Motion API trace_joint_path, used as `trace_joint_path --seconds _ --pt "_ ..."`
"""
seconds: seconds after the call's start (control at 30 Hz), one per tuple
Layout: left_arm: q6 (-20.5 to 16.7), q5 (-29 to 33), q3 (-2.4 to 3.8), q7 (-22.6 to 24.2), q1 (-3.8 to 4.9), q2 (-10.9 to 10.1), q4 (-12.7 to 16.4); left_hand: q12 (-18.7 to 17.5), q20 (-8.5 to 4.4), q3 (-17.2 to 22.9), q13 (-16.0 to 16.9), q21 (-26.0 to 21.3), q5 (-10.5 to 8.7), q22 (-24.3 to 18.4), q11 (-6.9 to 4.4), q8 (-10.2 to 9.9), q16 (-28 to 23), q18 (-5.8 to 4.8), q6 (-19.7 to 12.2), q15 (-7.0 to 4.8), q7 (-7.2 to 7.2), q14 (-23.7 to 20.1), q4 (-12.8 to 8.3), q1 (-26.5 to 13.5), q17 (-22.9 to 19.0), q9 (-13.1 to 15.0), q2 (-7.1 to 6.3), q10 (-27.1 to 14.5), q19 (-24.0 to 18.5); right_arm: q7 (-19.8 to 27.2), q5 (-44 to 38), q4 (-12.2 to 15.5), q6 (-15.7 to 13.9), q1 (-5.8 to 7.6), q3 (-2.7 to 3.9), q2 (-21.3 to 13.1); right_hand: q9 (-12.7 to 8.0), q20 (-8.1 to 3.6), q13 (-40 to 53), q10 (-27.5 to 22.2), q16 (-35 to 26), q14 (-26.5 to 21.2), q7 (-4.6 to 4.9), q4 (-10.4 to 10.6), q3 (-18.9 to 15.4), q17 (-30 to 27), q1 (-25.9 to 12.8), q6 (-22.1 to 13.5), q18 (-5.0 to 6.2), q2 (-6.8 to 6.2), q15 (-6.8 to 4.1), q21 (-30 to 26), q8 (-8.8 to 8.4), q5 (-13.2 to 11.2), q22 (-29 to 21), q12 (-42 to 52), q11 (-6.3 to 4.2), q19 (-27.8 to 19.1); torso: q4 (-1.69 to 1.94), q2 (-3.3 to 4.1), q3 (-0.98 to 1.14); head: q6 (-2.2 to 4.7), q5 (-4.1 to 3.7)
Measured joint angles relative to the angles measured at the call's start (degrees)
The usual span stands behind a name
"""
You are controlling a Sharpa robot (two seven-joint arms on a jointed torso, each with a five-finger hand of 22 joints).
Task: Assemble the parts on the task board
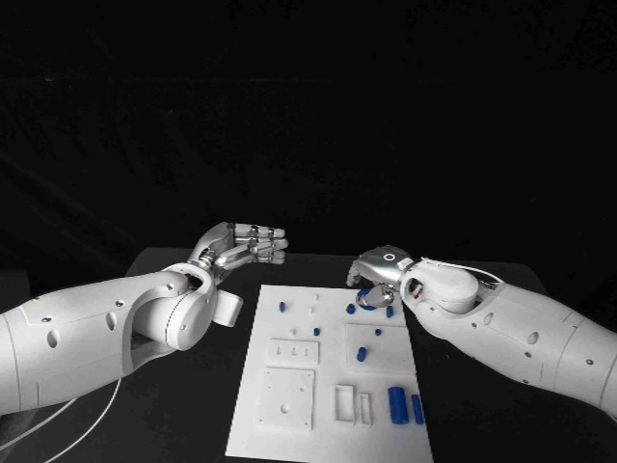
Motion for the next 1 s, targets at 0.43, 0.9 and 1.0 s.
trace_joint_path --seconds 0.43,0.9,1.0 --pt "0.43 -1.01 0.63 0.03 0.12 -0.3 1.11 0.0 0.0 -0.38 -0.01 0.0 0.0 -0.37 0.2 0.0 0.0 0.0 -0.21 0.0 0.21 0.0 0.07 -0.23 0.0 0.0 0.23 -0.2 0.0 -2.4 -3.9 -2.39 -0.02 -1.14 -0.01 1.42 0.0 0.0 -0.01 -0.51 0.92 -0.01 -0.09 -0.18 -0.17 -0.49 0.61 -0.09 -0.04 -0.6 -0.01 -0.71 0.0 0.0 0.97 0.0 -0.1 0.0 1.09 2.59 0.14 0.39 -0.74" --pt "0.75 -1.42 0.97 0.03 0.16 -0.47 1.99 0.0 0.0 -0.75 -0.01 0.0 0.0 -0.57 -0.01 0.0 0.0 0.0 -0.37 0.0 0.05 0.0 -0.03 -0.23 0.01 0.0 0.23 -0.41 0.0 -2.86 -4.94 -4.35 -0.15 -1.51 0.01 2.31 -0.06 0.0 -0.01 -0.51 2.55 -0.23 -0.08 -0.39 4.41 -1.01 0.61 -0.09 -0.09 -0.6 0.2 -0.93 0.0 -0.88 3.88 -0.03 -0.11 0.0 1.93 4.62 0.34 1.27 -1.44" --pt "0.79 -1.47 1.01 0.03 0.16 -0.51 2.3 0.0 0.0 -0.75 -0.01 0.0 0.0 -0.57 -0.01 0.0 0.0 0.0 -0.37 0.0 0.05 0.0 -0.03 -0.23 0.01 0.0 0.23 -0.41 0.01 -2.86 -5.01 -4.74 -0.29 -1.54 0.01 2.41 -0.15 0.0 -0.01 -0.65 2.55 -0.24 -0.1 -0.33 4.92 -1.13 0.84 -0.69 -0.09 -0.84 0.2 -0.93 0.0 -0.94 4.29 -0.03 -0.25 0.0 2.04 4.99 0.36 1.52 -1.61"
